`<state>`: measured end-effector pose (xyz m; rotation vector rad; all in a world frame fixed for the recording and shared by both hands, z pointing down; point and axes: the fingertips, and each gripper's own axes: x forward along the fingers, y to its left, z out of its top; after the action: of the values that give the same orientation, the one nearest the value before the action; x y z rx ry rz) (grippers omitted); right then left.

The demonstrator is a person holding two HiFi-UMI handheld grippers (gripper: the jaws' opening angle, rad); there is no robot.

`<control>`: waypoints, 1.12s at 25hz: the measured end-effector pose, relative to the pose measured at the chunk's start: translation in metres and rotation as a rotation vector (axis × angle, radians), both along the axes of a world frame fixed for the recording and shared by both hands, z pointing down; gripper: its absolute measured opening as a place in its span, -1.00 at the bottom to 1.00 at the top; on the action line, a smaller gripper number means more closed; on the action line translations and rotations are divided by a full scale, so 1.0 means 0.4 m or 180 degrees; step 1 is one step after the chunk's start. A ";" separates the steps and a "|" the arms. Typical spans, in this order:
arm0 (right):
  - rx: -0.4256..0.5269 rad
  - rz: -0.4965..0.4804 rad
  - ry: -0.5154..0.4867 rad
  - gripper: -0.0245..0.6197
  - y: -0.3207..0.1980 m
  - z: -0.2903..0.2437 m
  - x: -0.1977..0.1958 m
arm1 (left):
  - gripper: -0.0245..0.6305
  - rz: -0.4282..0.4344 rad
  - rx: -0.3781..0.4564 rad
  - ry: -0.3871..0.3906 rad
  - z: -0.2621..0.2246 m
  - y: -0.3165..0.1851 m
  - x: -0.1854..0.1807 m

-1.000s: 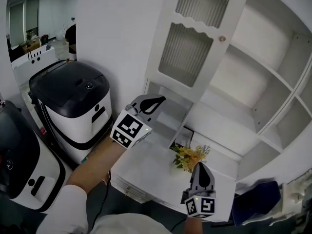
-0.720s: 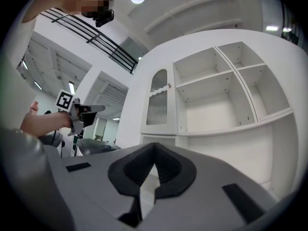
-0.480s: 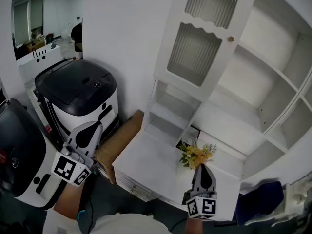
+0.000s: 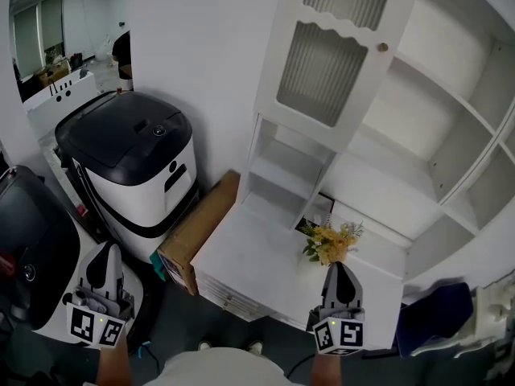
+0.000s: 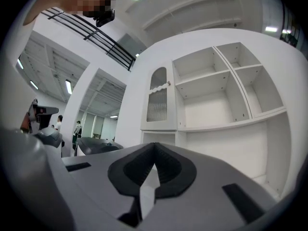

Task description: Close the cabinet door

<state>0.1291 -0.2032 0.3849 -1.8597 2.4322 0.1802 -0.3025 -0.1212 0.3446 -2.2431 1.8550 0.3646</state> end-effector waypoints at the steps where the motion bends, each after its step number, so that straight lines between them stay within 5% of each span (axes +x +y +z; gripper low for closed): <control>1: -0.0004 -0.0020 -0.0077 -0.93 0.001 -0.007 -0.001 | -0.91 0.0007 -0.0006 0.0047 0.006 -0.001 0.001; 10: 0.0090 0.0029 -0.0157 -0.93 0.032 -0.048 0.035 | -0.91 0.0442 0.0016 0.0127 0.001 -0.051 0.103; 28: 0.0047 -0.0032 -0.0181 -0.93 0.019 -0.032 0.110 | -0.91 0.0447 0.0000 0.0254 0.021 -0.051 0.217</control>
<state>0.1729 -0.1956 0.3721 -1.8207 2.3959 0.1422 -0.2156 -0.1417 0.3529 -2.3991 1.7381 0.4838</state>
